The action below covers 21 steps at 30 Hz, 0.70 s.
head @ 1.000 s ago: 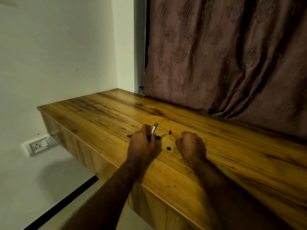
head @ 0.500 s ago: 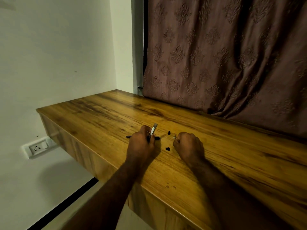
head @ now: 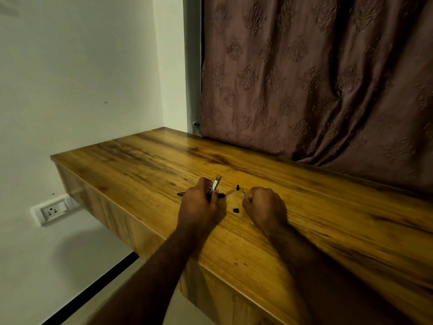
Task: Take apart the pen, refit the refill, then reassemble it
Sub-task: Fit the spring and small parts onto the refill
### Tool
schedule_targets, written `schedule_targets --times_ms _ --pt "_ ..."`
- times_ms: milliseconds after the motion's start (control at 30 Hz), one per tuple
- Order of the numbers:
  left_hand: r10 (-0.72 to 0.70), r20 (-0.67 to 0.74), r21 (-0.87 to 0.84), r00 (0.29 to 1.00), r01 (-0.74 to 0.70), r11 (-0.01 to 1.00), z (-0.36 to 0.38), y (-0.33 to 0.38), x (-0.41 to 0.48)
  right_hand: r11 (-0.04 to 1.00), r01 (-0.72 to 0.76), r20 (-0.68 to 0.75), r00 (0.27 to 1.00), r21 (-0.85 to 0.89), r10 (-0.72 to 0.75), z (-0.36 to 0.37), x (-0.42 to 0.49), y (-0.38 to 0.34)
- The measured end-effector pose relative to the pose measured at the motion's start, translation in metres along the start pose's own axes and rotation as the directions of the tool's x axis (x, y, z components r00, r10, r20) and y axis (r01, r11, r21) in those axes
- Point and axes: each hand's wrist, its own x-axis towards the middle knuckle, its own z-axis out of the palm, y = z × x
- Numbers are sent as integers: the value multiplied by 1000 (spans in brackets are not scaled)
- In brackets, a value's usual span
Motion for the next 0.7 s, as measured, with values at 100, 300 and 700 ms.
schedule_targets --times_ms 100,300,700 --pt "-4 -6 10 1000 4 1000 0 0 0 1000 0 -5 1000 3 0 -1 -1 -1" --pt "-13 0 3 1000 13 1000 0 0 1 999 -14 3 1000 32 14 -3 -1 -1" --pt "-4 8 4 1000 4 1000 -1 2 0 935 -130 -31 988 330 148 -9 -1 4"
